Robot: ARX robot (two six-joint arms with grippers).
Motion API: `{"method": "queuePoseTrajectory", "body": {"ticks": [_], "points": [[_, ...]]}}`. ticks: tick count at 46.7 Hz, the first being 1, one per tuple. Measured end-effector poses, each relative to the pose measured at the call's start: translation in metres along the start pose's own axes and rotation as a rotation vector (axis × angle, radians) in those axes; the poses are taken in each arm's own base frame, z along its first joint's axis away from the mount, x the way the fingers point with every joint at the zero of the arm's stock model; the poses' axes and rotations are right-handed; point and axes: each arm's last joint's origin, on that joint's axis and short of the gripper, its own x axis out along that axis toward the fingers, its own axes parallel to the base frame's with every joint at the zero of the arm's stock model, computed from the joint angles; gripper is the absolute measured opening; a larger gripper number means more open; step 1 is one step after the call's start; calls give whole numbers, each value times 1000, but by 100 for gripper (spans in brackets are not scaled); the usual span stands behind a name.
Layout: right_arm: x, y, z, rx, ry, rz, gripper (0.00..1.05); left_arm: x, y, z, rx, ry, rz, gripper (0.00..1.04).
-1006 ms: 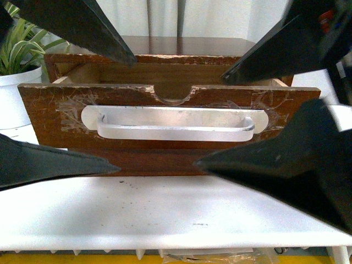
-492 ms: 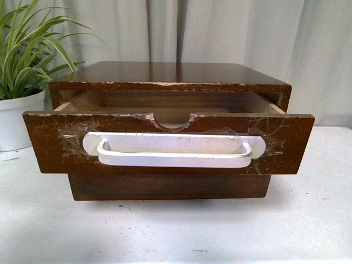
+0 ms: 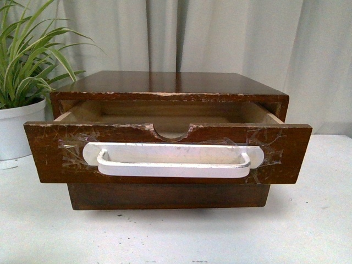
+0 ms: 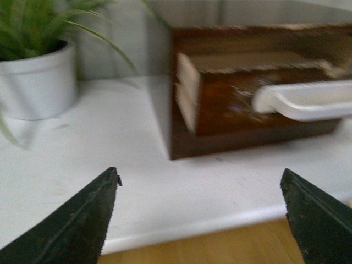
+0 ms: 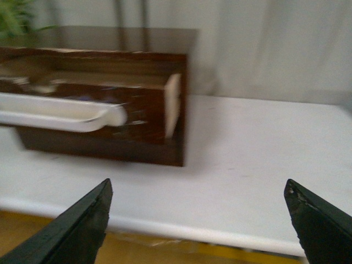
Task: Open drawer
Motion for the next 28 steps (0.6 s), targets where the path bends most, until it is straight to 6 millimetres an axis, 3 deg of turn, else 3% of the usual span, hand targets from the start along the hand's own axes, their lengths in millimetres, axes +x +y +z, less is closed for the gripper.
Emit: {"method": "queuePoseTrajectory", "body": {"ticks": [6,11,15,24,28], "points": [[-4,-5,-8,7,-25,-217,68,-4,5,-5,-18,-58,152,65],[-4,-9,-14,8,-28,-219,44,-6,4,-10,-18,-60,139,44],[-5,-13,-16,8,-28,-187,32,-7,4,-13,-20,-59,143,30],[-7,-20,-20,9,-30,-233,5,-9,4,-15,-23,-62,142,4],[-7,-20,-23,9,-27,-226,1,-12,3,-21,-29,-57,142,4]]}}
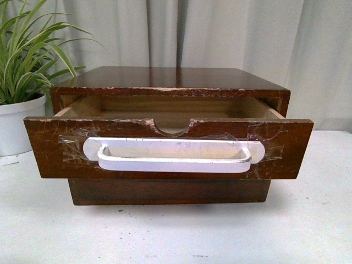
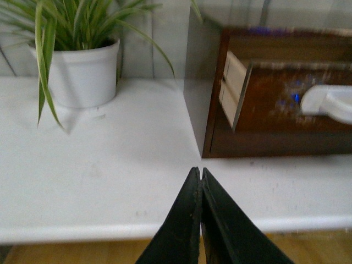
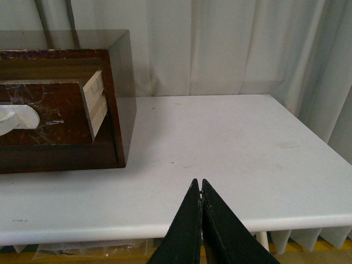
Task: Open drawer
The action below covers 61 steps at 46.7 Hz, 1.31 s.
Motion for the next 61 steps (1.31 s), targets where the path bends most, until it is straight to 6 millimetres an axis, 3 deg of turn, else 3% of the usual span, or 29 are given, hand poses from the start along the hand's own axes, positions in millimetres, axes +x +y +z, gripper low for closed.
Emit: {"method": "queuePoseTrajectory", "body": {"ticks": [10,31,33,36,54,55,61], "points": [[0,0,-11,0,0,0,1,-8,0,-4,-1,-12,1,4],[0,0,-11,0,-2,-2,1,-8,0,-4,-1,-12,0,4],[0,0,-11,0,-1,-1,2,-8,0,-4,-3,-12,0,9],[0,0,-11,0,-1,-2,12,-8,0,-4,-3,-12,0,18],[0,0,-11,0,-2,-2,94,-8,0,-4,-3,-12,0,100],[0,0,-11,1,-2,-2,98,-8,0,-4,-3,-12,0,100],[0,0,-11,1,-1,-2,96,-8,0,-4,-3,-12,0,98]]}}
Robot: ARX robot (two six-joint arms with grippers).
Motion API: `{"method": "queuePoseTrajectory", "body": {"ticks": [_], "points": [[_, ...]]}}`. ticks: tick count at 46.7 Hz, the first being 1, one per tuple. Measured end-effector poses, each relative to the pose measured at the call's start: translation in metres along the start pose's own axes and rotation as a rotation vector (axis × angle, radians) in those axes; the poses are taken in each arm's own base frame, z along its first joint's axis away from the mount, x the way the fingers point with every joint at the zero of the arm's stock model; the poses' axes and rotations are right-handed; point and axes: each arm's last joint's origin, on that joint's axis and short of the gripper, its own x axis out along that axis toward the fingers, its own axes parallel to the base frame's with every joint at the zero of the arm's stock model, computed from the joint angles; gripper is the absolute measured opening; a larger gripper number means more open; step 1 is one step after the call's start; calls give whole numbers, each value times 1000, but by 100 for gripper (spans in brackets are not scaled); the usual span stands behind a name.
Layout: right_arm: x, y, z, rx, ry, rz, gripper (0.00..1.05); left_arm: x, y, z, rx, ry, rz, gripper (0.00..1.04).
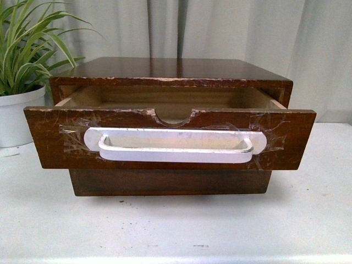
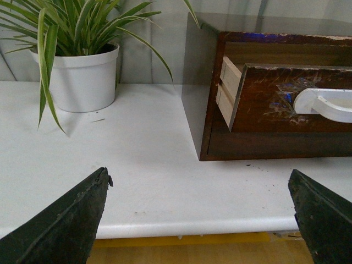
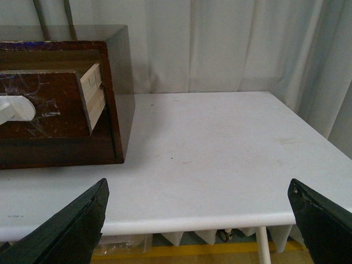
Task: Open drawer
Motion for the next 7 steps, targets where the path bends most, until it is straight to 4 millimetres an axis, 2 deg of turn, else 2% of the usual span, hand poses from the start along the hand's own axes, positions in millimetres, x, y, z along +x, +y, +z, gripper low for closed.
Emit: {"method": "queuePoseTrajectory", "body": {"ticks": [7], "points": [[0,0,0,0,0,0,96,0,0,0,0,0,0,98]]}}
